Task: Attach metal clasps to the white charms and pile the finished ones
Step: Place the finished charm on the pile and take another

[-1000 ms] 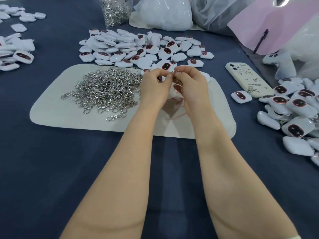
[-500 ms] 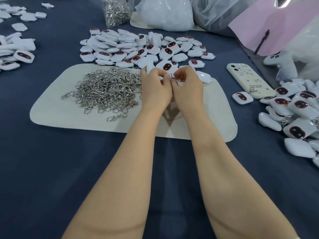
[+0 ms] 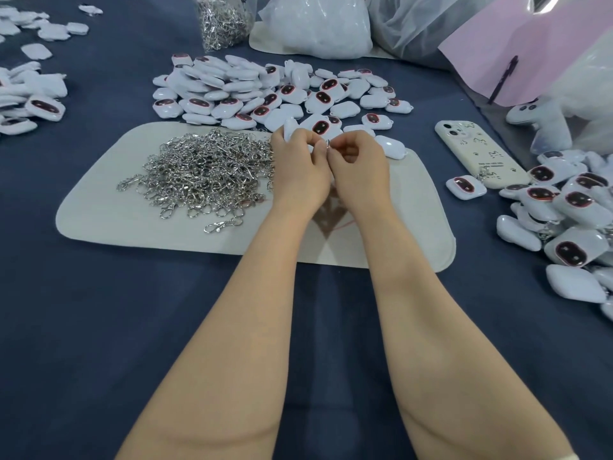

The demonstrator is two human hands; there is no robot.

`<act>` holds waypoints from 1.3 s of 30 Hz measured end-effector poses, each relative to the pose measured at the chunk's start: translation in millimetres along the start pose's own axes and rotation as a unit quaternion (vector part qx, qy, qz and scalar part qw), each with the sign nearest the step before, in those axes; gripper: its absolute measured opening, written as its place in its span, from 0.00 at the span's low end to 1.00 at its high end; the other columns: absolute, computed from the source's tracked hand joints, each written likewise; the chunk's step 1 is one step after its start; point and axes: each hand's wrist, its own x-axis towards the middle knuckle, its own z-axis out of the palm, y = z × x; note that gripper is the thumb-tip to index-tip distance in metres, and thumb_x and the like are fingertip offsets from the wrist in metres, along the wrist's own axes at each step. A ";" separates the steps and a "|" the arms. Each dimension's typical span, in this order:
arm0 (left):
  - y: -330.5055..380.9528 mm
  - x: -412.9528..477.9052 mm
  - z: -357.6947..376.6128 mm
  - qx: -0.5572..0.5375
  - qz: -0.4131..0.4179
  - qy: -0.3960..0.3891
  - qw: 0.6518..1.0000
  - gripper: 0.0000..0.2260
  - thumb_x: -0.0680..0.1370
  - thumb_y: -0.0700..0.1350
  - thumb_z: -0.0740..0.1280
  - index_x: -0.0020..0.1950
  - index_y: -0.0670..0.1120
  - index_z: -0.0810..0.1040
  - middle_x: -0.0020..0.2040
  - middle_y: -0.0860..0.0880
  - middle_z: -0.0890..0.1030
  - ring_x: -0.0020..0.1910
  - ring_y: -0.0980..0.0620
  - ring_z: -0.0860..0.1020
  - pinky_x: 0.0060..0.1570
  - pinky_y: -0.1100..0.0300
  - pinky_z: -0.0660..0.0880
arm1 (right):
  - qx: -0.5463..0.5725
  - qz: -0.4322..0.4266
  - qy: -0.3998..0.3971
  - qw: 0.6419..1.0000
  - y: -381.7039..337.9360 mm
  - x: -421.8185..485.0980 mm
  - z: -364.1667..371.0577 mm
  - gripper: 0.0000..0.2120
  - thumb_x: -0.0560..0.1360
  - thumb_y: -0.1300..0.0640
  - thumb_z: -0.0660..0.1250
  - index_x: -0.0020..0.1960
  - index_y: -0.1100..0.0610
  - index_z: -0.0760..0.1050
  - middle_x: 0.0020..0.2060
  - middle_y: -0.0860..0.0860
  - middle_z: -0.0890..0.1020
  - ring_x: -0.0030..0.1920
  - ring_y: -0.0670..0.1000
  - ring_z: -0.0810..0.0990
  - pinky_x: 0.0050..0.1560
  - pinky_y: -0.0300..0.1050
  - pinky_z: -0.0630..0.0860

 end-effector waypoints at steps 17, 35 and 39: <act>-1.1 0.1 -2.8 -0.026 -0.003 0.018 0.999 0.06 0.78 0.43 0.64 0.52 0.45 0.79 0.60 0.43 0.72 0.50 0.56 0.75 0.51 0.70 0.67 | 0.073 0.038 -0.003 0.997 -3.2 -0.3 -1.1 0.03 0.76 0.62 0.64 0.44 0.57 0.74 0.36 0.50 0.79 0.38 0.48 0.77 0.44 0.40 0.74; -1.8 -4.3 -1.9 -0.022 0.020 0.064 0.998 0.06 0.78 0.43 0.64 0.50 0.45 0.80 0.71 0.44 0.66 0.31 0.75 0.66 0.44 0.71 0.63 | 0.049 -0.002 0.015 0.999 -3.8 -2.2 3.8 0.05 0.76 0.63 0.64 0.45 0.54 0.73 0.39 0.43 0.77 0.40 0.40 0.76 0.43 0.28 0.72; -3.1 -5.0 0.1 -0.022 0.021 0.075 0.997 0.05 0.78 0.44 0.64 0.50 0.45 0.79 0.69 0.44 0.68 0.31 0.75 0.67 0.44 0.69 0.65 | 0.052 -0.006 0.024 0.998 -4.7 -2.9 4.6 0.04 0.76 0.62 0.64 0.45 0.54 0.73 0.38 0.42 0.77 0.40 0.40 0.75 0.41 0.27 0.71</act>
